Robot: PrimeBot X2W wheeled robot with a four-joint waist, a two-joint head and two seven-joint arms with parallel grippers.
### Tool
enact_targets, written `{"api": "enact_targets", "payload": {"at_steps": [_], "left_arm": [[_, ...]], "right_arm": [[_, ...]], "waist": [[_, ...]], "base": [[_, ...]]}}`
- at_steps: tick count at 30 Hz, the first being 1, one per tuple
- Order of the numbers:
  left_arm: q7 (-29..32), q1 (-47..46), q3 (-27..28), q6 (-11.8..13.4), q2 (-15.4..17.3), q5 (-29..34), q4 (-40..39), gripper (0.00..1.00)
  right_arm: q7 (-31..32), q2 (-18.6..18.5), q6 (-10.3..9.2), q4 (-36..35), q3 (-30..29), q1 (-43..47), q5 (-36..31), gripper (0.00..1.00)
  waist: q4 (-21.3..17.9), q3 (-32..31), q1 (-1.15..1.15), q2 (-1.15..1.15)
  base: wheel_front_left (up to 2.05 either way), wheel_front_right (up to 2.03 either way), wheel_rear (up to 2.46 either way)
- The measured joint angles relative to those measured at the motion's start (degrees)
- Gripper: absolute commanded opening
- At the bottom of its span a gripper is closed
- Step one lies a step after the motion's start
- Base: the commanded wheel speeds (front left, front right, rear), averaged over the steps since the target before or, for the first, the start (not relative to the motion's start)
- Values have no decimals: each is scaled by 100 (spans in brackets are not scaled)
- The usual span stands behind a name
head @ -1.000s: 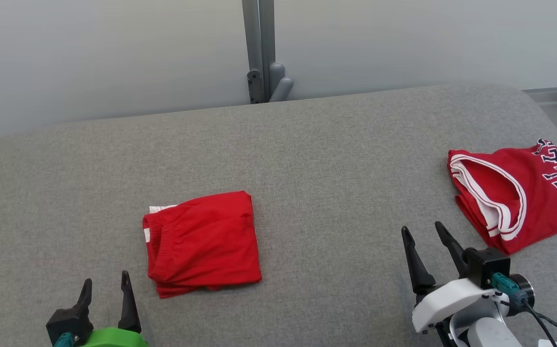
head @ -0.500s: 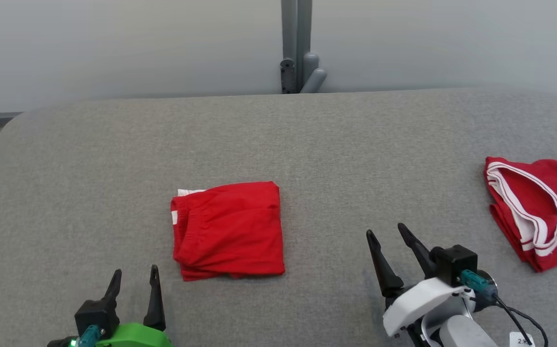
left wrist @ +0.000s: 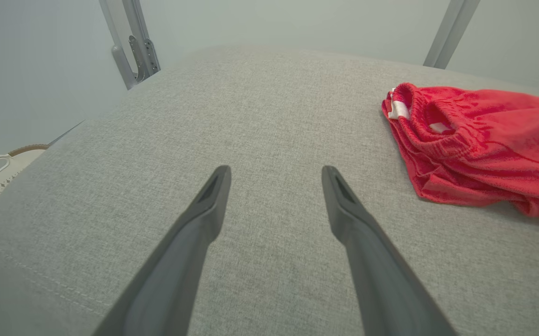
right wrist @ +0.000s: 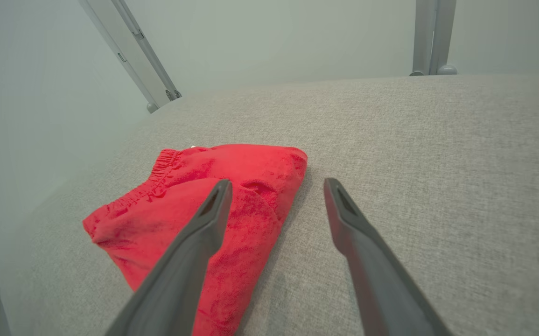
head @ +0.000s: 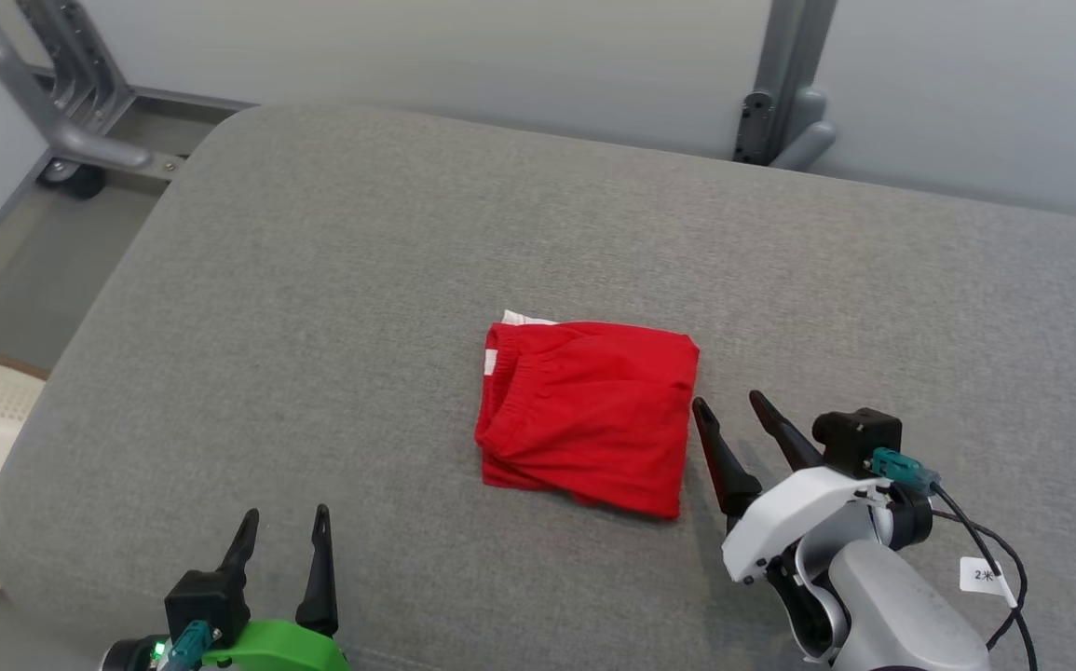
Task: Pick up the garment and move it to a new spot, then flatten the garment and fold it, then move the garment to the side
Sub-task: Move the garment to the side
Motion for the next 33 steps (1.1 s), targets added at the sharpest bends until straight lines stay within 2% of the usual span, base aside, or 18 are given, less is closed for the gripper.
{"api": "enact_targets", "payload": {"at_steps": [7,14,15,16,17,18,22,26,33], "left_arm": [[0,-40,-179,16,-1,-151,-38,100],[0,-98,-296,90,-1,-229,-53,100],[0,-101,-298,104,-1,-229,-48,100],[0,-109,-296,107,-1,-229,-43,100],[0,-119,-291,109,-1,-229,-35,100],[0,-127,-282,109,-1,-229,-33,100],[0,-131,-233,98,-2,-186,-33,100],[0,-42,-126,34,-3,-108,12,100],[0,1,-145,-10,-3,-145,-2,100]], "right_arm": [[0,5,0,866,105,-335,691,100],[-1,4,-1,1304,268,-574,975,100],[-1,2,-1,1326,298,-604,1004,75],[-1,-7,-1,1330,324,-640,1033,25],[-1,-5,-1,1305,323,-656,1070,5],[-1,-2,-1,1279,312,-656,1069,0],[-1,8,0,1066,92,-611,976,0],[-1,1,0,879,15,-302,931,0],[0,1,0,735,-157,-68,791,0]], "waist": [[600,195,0,0],[894,452,0,0],[918,474,0,0],[935,489,0,0],[941,494,0,0],[939,490,0,0],[858,438,0,0],[586,316,0,0],[-183,127,0,0]], "base": [[0,0,0],[0,0,0],[0,0,0],[0,0,0],[0,0,0],[0,0,0],[0,0,0],[0,0,0],[0,0,0]]}}
